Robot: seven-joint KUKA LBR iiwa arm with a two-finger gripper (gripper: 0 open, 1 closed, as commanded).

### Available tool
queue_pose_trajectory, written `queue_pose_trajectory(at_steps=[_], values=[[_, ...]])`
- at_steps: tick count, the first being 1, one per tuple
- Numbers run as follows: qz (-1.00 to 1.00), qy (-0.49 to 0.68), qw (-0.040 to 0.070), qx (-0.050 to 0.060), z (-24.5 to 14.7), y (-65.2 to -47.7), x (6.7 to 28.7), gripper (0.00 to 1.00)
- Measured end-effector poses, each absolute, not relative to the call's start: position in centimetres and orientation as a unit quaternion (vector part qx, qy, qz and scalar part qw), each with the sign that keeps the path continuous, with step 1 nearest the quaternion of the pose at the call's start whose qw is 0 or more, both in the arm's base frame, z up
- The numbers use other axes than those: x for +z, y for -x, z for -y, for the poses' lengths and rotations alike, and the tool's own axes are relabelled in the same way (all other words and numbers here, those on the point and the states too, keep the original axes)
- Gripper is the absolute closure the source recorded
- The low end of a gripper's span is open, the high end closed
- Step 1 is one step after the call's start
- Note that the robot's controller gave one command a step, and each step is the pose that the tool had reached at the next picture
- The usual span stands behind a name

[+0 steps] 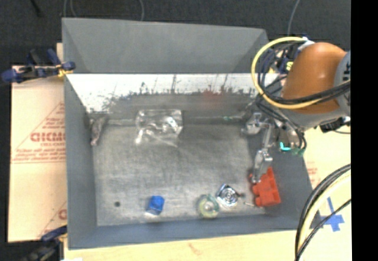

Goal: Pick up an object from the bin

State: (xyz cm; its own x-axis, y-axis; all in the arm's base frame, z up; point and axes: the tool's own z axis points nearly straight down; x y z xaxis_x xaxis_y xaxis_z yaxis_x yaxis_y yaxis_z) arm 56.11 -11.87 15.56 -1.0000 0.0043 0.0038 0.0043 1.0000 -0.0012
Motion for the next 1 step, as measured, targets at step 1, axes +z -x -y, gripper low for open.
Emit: queue_pose_trajectory(at_steps=[1], values=[[1.000,-0.001,0.004,0.000,12.51,-47.96,10.48,0.00]])
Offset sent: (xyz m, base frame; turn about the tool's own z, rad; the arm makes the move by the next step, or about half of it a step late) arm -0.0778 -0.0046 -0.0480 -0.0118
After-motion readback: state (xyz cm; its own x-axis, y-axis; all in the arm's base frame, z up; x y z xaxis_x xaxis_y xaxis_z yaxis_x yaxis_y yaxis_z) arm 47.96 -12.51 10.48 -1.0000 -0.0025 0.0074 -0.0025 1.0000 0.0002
